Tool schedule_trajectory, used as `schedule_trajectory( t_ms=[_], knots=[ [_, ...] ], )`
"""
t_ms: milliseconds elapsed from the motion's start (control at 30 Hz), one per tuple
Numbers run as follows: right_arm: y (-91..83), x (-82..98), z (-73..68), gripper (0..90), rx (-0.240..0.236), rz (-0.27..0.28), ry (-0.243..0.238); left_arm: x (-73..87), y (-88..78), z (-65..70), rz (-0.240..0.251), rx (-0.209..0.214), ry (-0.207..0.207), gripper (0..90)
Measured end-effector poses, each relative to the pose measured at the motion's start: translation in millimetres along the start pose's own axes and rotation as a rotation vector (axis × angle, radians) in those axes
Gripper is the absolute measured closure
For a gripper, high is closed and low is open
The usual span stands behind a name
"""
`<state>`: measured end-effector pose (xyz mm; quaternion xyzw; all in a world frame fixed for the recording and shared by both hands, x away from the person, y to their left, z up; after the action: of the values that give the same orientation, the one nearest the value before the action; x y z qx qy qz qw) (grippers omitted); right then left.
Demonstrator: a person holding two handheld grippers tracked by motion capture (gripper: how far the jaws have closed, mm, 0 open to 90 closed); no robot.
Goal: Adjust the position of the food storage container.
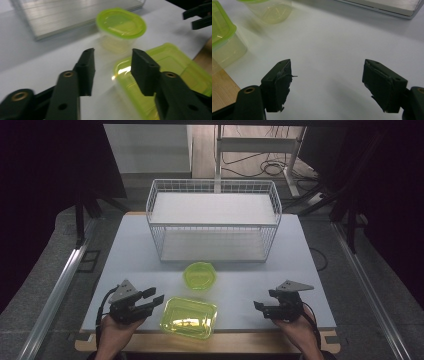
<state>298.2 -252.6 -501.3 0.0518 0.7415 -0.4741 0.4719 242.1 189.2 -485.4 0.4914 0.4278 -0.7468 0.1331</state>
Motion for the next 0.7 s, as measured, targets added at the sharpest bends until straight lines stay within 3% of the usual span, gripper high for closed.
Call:
schedule_trajectory(
  t_ms=[167, 300, 500, 533, 700],
  knots=[
    [0.3, 0.5, -0.6, 24.1, 0.001, -0.002, -0.004, -18.6, 19.1, 9.4, -0.039, 0.059, 0.082, 82.0],
    [2.0, 1.5, -0.6, 24.1, 0.007, -0.012, -0.02, -36.0, 33.5, 15.4, -0.042, 0.098, 0.133, 90.0],
    [1.8, 2.1, -0.4, 24.0, 0.005, -0.018, -0.027, -59.5, 59.5, 24.0, -0.066, 0.113, 0.178, 90.0],
    [1.9, 2.4, 0.1, 24.0, 0.006, -0.016, -0.03, -67.6, 73.5, 27.2, -0.086, 0.122, 0.187, 90.0],
    [2.5, 3.8, 1.6, 24.0, 0.009, -0.03, -0.039, -80.2, 103.1, 34.7, -0.128, 0.149, 0.192, 90.0]
  ],
)
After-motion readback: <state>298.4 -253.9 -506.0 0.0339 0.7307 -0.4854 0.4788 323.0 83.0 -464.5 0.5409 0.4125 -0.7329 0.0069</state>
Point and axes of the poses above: each handheld gripper's, and its own axes: y roughly forward along the jaws, x roughly out of its underside, z roughly to its right, the point moved 1 cm from there along y, roughly forward along the jaws
